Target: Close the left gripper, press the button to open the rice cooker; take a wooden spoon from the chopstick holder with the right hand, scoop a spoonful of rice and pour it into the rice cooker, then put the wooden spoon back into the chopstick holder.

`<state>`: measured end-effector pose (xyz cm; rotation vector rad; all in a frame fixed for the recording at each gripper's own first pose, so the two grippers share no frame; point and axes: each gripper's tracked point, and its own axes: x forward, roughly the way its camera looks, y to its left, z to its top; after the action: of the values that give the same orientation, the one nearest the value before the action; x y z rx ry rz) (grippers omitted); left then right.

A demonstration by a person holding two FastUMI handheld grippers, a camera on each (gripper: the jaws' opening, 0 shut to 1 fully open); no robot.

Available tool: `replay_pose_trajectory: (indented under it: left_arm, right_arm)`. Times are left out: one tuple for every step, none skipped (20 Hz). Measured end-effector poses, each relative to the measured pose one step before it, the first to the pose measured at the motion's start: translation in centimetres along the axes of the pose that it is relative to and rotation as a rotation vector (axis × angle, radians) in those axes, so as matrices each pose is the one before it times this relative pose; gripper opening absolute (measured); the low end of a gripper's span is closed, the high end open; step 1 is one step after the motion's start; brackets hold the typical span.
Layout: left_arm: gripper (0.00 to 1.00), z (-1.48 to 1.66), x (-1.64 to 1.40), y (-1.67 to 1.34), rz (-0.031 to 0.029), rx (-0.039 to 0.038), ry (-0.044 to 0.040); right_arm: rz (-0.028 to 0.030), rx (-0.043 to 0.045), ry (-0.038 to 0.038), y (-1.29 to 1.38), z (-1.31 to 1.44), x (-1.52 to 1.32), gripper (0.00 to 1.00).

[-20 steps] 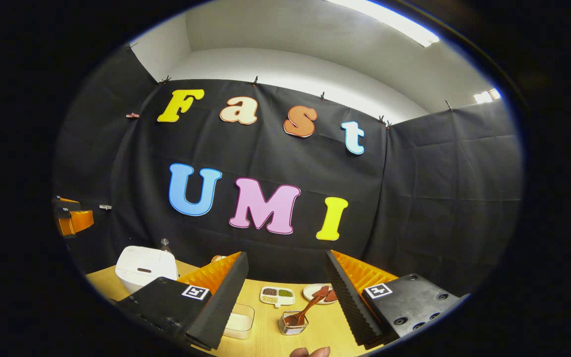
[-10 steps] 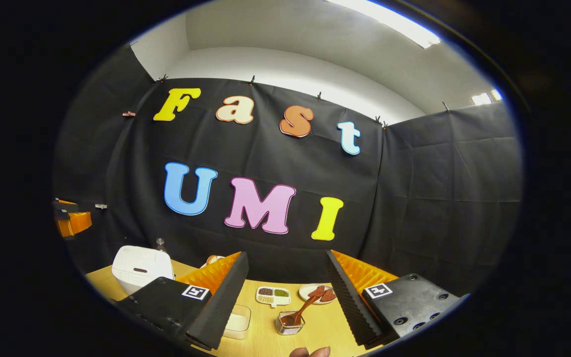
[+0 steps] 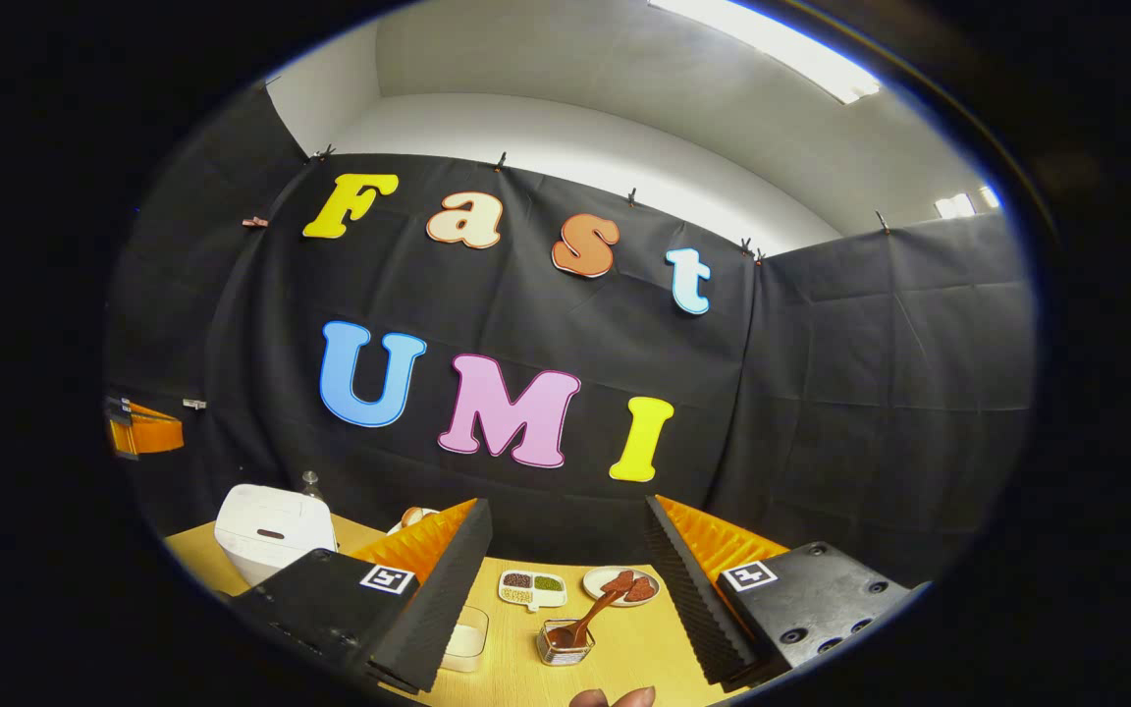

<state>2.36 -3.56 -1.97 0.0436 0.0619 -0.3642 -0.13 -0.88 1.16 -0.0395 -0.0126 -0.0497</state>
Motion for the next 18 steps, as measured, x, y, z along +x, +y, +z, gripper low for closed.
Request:
replay_pose_trajectory:
  left_arm:
    - [0.08,-0.752,0.491,-0.523,-0.05647,0.02597,0.03995]
    - [0.07,-1.166,0.665,-0.337,-0.0656,0.02182,0.05556]
    - [0.07,-1.034,0.719,-0.582,-0.07536,0.01059,0.05569]
    - [0.07,-0.814,0.512,-0.955,-0.08736,0.00008,0.04742]
    - [0.07,-0.494,0.732,-0.472,-0.07048,0.00137,0.03452]
    - [0.07,-0.148,0.596,0.82,-0.00727,0.01459,0.01169]
    - [0.07,-0.291,0.477,2.137,0.00729,0.0252,0.03323]
    - [0.07,-0.692,0.757,1.462,0.01316,0.0219,0.03818]
    - [0.07,-0.989,0.929,1.38,0.00426,0.01849,0.06056]
    - [0.07,-0.962,0.984,0.776,-0.00902,0.0131,0.04728]
    - [0.07,-0.664,0.919,0.899,-0.00308,0.01458,0.03628]
    - [0.07,-0.436,0.849,1.029,-0.00408,0.01344,0.03483]
    - [0.07,-0.322,0.915,0.749,-0.00116,0.01464,0.03163]
    - [0.07,-0.086,0.98,0.797,-0.00226,0.01427,0.02125]
    - [0.07,-0.017,0.951,0.498,-0.01086,0.00668,0.01934]
    - [0.07,-0.176,0.917,0.487,-0.01761,-0.00297,0.02544]
    - [0.07,-0.545,0.954,0.433,-0.02086,-0.0101,0.03173]
    - [0.07,-0.961,1.242,0.446,-0.01516,-0.00663,0.0346]
  right_arm:
    - [-0.0012,-0.00255,-0.0012,-0.153,0.073,-0.097,0.97]
    - [-0.00335,-0.00407,0.00049,-0.167,-0.076,-0.066,0.97]
    - [-0.00033,-0.00488,0.00183,-0.084,-0.072,-0.005,0.98]
    - [-0.0019,-0.0062,0.00206,-0.167,-0.198,-0.011,0.97]
    - [-0.00119,-0.00782,0.00365,-0.17,-0.22,-0.045,0.97]
    - [-0.00119,-0.0066,0.00381,-0.169,-0.15,0.042,0.98]
    - [-0.00204,-0.00519,0.00489,-0.191,-0.259,0.046,0.98]
    - [-0.00595,-0.00304,0.00642,-0.381,-0.374,0.012,0.97]
    - [-0.00518,-0.00012,0.00588,-0.31,-0.28,0.018,0.98]
    - [-0.0047,0.00122,0.00335,-0.236,-0.188,-0.014,0.98]
    - [-0.00726,0.00048,0.00372,-0.311,-0.239,0.022,0.98]
    - [-0.00738,-0.00072,0.00362,-0.327,-0.253,0.005,0.98]
    - [-0.00525,0.00045,0.00591,-0.237,-0.288,0.032,0.98]
    - [-0.00321,0.0023,0.00679,-0.185,-0.188,0.018,0.98]
    - [-0.0038,0.00273,0.0056,-0.209,-0.253,-0.085,0.97]
    - [-0.00575,0.00221,0.00294,-0.332,-0.165,-0.13,0.97]
    - [-0.00922,0.00047,0.00322,-0.411,-0.098,-0.028,0.97]
    - [-0.01229,-0.00157,0.0008,-0.449,-0.125,-0.072,0.97]
